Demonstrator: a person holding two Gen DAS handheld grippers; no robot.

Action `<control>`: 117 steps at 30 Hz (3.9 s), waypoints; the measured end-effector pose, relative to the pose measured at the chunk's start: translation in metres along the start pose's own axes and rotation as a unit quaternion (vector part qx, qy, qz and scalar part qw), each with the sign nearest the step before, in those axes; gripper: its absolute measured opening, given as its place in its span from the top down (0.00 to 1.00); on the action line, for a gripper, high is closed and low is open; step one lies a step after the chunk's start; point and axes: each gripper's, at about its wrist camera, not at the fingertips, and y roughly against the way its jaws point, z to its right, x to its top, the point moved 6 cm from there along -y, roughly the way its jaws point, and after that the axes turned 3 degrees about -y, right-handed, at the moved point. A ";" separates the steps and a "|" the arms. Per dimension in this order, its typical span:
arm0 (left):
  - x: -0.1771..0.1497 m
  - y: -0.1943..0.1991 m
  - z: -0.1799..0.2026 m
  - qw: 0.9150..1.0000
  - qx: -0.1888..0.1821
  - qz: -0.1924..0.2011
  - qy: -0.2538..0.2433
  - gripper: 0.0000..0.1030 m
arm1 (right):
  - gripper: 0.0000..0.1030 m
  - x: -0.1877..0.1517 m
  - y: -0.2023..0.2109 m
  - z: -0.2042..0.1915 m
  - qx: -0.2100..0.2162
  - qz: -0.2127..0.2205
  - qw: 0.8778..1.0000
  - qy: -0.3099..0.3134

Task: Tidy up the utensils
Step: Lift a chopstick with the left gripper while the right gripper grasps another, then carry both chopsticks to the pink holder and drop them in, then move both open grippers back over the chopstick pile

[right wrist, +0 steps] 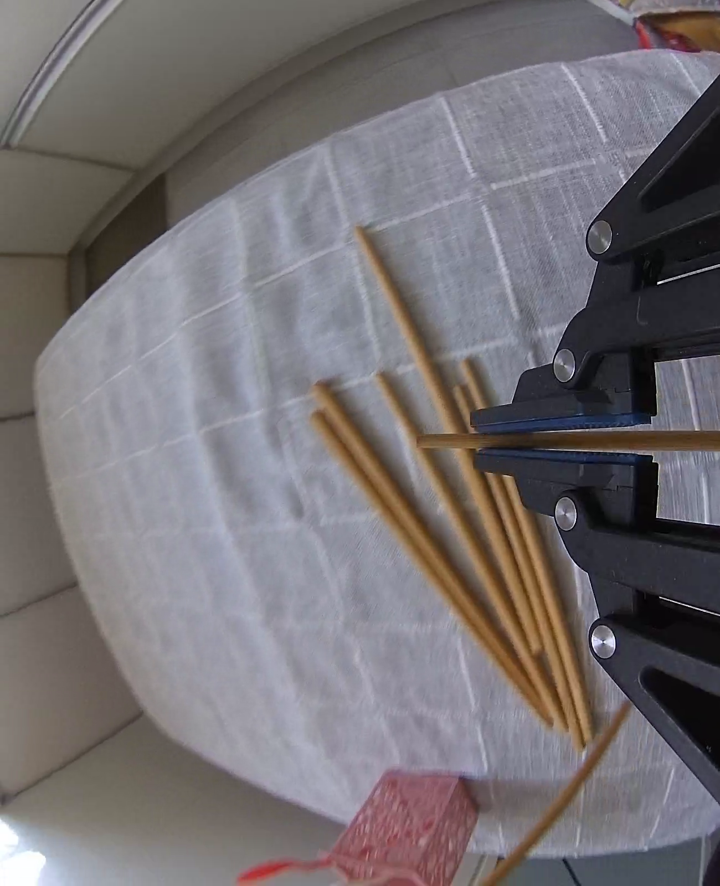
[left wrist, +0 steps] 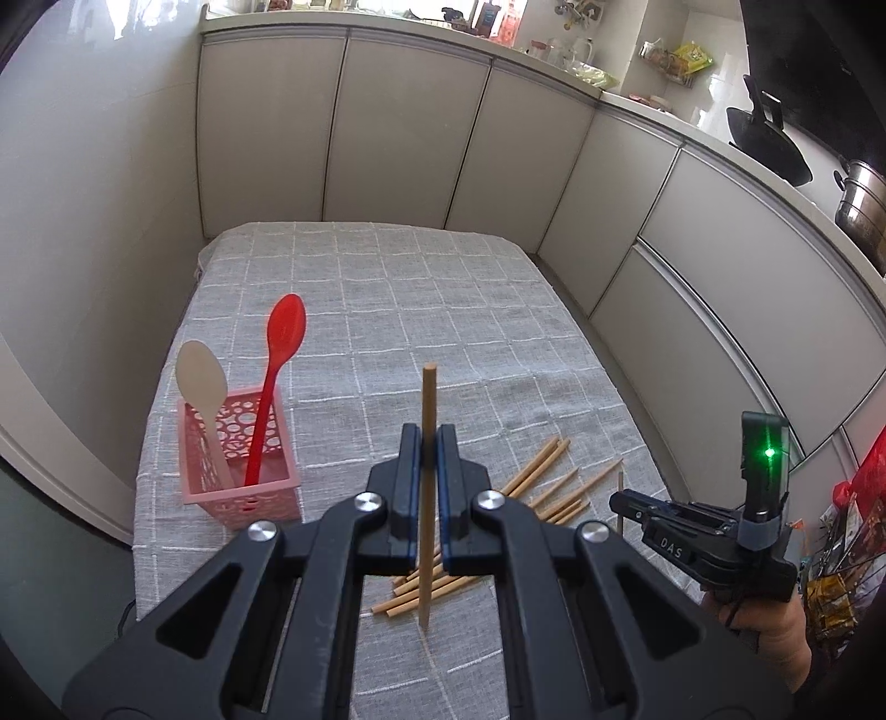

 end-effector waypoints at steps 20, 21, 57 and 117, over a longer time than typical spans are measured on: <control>0.044 0.115 -0.048 0.991 0.048 0.122 0.038 0.94 | 0.96 0.078 0.133 -0.122 0.113 0.145 0.977 0.111; 0.048 0.119 -0.051 0.990 0.052 0.128 0.039 0.94 | 0.96 0.082 0.137 -0.130 0.118 0.150 0.975 0.116; 0.065 0.000 -0.080 0.994 0.109 0.011 -0.028 0.94 | 0.94 0.115 0.040 -0.225 0.216 0.063 0.969 0.096; -0.036 -0.121 0.059 0.984 0.014 -0.150 -0.094 0.20 | 0.20 0.048 0.008 0.061 0.037 -0.032 0.997 -0.068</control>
